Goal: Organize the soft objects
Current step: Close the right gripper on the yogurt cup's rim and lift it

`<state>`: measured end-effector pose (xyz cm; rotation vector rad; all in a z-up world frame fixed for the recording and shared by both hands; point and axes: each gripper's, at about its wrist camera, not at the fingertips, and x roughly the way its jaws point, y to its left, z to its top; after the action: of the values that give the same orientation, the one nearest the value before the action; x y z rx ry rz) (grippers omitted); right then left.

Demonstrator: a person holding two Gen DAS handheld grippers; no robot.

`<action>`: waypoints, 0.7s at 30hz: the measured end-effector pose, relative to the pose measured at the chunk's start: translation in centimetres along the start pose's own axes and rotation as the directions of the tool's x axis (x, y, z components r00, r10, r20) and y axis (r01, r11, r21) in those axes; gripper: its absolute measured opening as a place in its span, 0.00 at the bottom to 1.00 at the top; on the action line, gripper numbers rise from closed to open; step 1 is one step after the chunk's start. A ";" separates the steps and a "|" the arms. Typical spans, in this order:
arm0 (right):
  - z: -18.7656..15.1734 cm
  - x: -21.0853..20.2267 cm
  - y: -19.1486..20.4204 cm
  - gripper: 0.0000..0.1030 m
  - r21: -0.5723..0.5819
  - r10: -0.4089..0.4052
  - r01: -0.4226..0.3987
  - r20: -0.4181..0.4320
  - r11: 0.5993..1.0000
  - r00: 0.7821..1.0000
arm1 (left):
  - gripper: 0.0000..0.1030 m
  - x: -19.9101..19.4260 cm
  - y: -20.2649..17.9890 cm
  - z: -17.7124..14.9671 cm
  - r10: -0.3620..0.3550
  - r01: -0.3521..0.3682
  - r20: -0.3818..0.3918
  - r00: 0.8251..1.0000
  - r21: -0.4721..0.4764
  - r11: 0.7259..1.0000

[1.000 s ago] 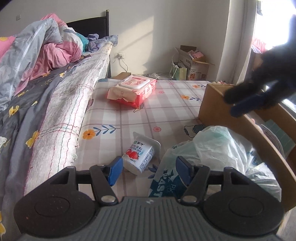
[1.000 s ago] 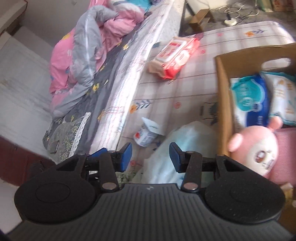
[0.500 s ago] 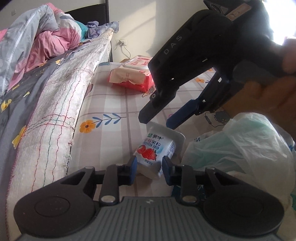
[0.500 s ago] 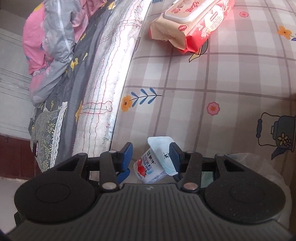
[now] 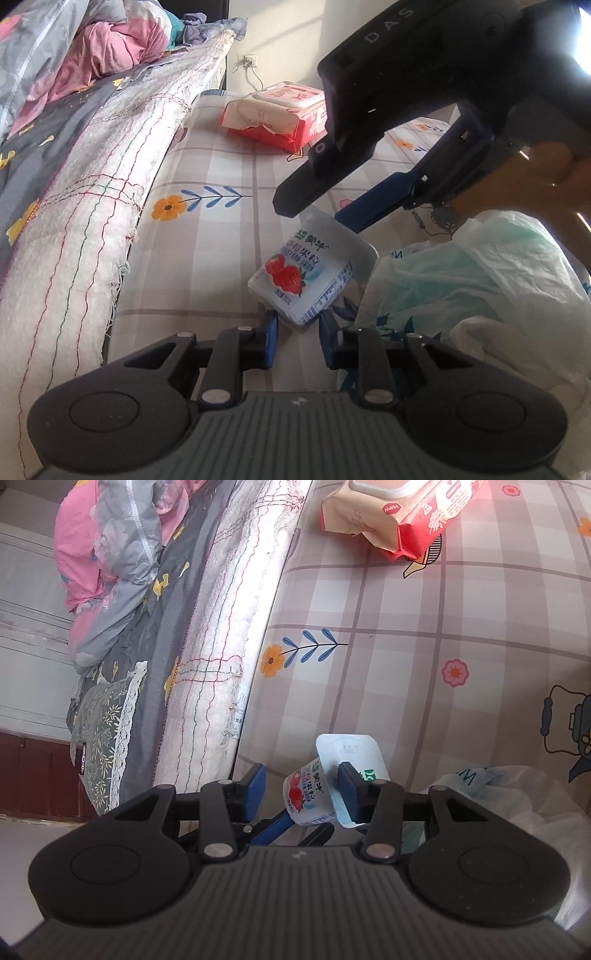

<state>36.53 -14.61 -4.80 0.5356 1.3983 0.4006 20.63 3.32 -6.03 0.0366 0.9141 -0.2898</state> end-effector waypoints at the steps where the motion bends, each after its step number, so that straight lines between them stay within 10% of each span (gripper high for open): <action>1: -0.1 0.0 0.1 0.42 -0.001 0.000 0.000 0.000 1.000 1.000 | 0.24 0.0 0.0 0.0 -0.001 0.001 -0.002 1.000 -0.002 1.000; 13: -1.6 0.2 2.9 0.42 -0.035 0.029 -0.029 -0.007 0.999 1.000 | 0.26 0.1 0.9 -0.9 -0.027 0.025 -0.059 0.998 -0.046 0.999; 21: -2.7 1.4 3.9 0.42 -0.019 0.051 -0.052 -0.038 0.998 0.998 | 0.50 -2.1 1.5 -2.1 -0.013 0.012 -0.023 1.000 -0.052 0.999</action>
<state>34.19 -10.31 -3.97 0.5514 1.4174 0.4674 18.16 5.61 -5.79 -0.0140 0.9446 -0.2776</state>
